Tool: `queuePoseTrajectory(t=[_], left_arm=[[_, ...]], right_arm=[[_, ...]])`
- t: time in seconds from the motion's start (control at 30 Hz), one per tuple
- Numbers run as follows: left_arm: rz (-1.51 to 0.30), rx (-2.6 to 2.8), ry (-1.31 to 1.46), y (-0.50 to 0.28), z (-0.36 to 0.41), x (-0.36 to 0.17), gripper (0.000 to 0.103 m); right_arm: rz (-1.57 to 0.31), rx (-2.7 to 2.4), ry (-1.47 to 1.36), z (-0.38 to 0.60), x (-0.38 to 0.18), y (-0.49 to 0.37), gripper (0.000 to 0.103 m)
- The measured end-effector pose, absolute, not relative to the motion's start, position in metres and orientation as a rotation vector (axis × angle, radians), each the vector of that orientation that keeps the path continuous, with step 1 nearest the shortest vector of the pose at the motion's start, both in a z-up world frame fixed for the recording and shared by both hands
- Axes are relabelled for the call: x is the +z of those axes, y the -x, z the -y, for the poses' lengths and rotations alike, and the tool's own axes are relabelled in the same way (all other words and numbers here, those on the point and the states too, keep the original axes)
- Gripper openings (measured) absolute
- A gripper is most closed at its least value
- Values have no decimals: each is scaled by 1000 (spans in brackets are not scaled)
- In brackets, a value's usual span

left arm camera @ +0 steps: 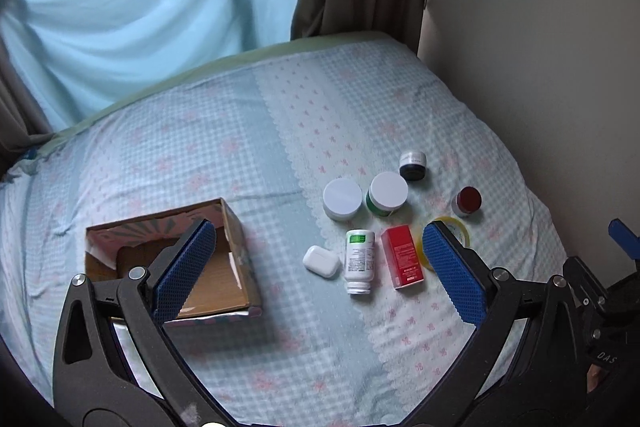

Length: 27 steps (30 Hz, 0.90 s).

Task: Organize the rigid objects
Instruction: 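Grasp the white-lidded jar with the left tool while the right tool grasps the yellow tape roll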

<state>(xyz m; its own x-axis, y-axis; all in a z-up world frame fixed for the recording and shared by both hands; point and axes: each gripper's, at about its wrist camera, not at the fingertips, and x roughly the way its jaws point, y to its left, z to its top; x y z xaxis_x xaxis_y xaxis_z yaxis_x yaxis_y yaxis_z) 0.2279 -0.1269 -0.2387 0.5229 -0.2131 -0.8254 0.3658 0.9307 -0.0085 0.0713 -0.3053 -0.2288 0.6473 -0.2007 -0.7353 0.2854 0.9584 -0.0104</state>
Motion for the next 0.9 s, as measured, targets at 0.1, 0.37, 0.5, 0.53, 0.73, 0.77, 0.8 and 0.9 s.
queuePoseTrajectory(t=[0.1,0.37,0.5,0.53,0.73,0.77,0.8,0.9], left_arm=[[-1020,-360,-192,-258,145,-288,103],[-1128,-372,-226,-315,179,-418,103],[-1160,-376,-262,-330,192,-472,103],[-1164,-380,-264,-332,195,-481,103],[-1149,-397,-287,-343,208,-520,103],[-1147,-401,-285,-345,210,-524,103],[-1145,-406,-281,-348,211,-528,103],[-1144,-426,-270,-354,216,-537,103]], right_arm=[[-900,-306,-171,320,-273,-87,103],[-997,-382,-337,345,-386,-126,103],[-1022,-405,-393,345,-437,-139,103],[-1027,-409,-406,344,-446,-142,103],[-975,-482,-405,335,-478,-149,103],[-959,-491,-405,334,-481,-146,103],[-943,-493,-404,334,-483,-143,103],[-923,-482,-360,330,-491,-137,103]])
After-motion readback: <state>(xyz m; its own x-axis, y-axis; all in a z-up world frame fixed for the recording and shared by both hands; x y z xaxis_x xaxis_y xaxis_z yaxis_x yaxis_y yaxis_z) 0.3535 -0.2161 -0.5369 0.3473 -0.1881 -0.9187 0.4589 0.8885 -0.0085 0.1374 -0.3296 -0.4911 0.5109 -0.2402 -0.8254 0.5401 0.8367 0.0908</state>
